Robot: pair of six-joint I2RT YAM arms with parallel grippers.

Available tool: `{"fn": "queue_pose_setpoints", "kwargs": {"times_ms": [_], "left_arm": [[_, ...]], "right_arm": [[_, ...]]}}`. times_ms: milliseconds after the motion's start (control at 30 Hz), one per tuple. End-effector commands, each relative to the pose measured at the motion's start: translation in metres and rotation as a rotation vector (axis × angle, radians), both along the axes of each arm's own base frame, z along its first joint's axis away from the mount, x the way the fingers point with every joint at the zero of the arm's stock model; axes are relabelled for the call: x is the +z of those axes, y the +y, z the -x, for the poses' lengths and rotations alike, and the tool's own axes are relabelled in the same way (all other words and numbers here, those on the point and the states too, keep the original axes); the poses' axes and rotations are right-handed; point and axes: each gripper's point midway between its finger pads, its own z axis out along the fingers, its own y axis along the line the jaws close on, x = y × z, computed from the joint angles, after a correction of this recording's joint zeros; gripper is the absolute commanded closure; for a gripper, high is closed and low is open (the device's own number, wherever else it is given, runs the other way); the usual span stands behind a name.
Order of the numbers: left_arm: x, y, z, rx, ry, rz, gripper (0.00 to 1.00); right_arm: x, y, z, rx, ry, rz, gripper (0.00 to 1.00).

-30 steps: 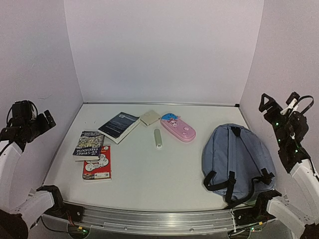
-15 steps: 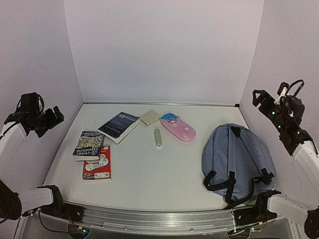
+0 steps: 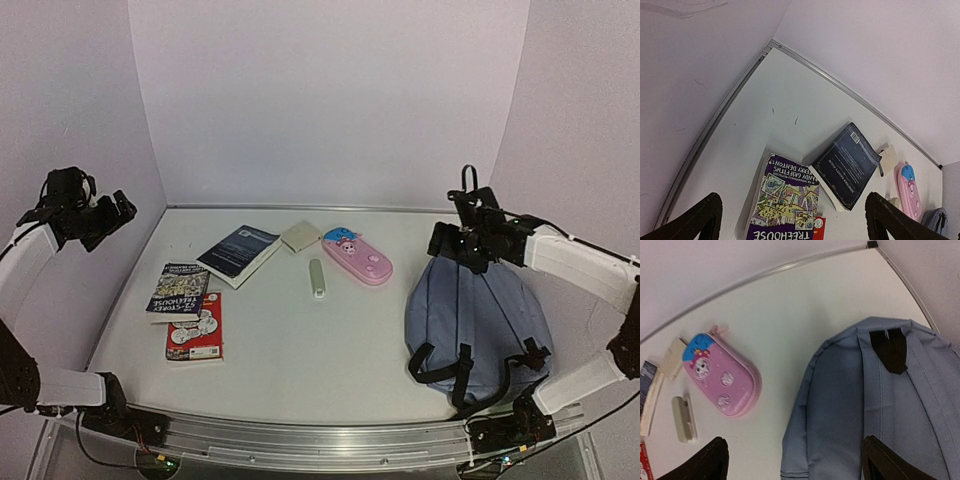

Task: Pack the student bag
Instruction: Adjust the student bag at the center of the board.

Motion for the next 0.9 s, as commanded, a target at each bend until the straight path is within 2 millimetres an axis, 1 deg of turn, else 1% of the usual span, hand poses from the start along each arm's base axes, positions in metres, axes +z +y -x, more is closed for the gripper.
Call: {"fn": "queue_pose_setpoints", "kwargs": {"times_ms": [0,33,67,133,200,333,433,667,800,833,867], "left_arm": [[0.012,0.002,0.001,0.004,-0.052,-0.026,0.0],[0.011,0.001,0.002,-0.002,-0.049,-0.03,0.0],[0.01,0.0,0.003,-0.014,-0.046,-0.034,0.0],[0.009,-0.005,0.003,-0.045,-0.043,-0.03,0.0],[0.008,-0.009,0.002,-0.067,-0.042,-0.02,0.0],[0.004,-0.015,0.0,-0.099,-0.033,0.002,0.0],[0.001,-0.02,-0.002,-0.129,-0.023,0.019,0.0],[-0.001,-0.02,-0.002,-0.131,-0.015,0.014,0.0],[-0.003,-0.02,-0.003,-0.134,-0.013,0.016,0.0],[-0.003,-0.02,-0.003,-0.135,-0.012,0.017,0.0],[-0.004,-0.021,-0.004,-0.136,-0.009,0.019,0.0]], "right_arm": [[-0.03,0.015,0.007,-0.032,0.103,0.105,0.09],[-0.04,0.025,0.011,-0.012,0.125,0.126,0.09],[-0.049,0.031,0.014,-0.004,0.143,0.148,0.09],[-0.067,0.037,0.019,-0.007,0.183,0.202,0.09],[-0.087,0.04,0.023,-0.019,0.224,0.271,0.08],[-0.114,0.038,0.025,-0.052,0.265,0.363,0.07],[-0.127,0.035,0.024,-0.064,0.278,0.409,0.06],[-0.155,0.028,0.024,-0.081,0.32,0.505,0.05],[-0.17,0.032,0.027,-0.069,0.342,0.479,0.04],[-0.171,0.032,0.028,-0.068,0.341,0.472,0.07],[-0.173,0.032,0.028,-0.07,0.337,0.467,0.13]]}}
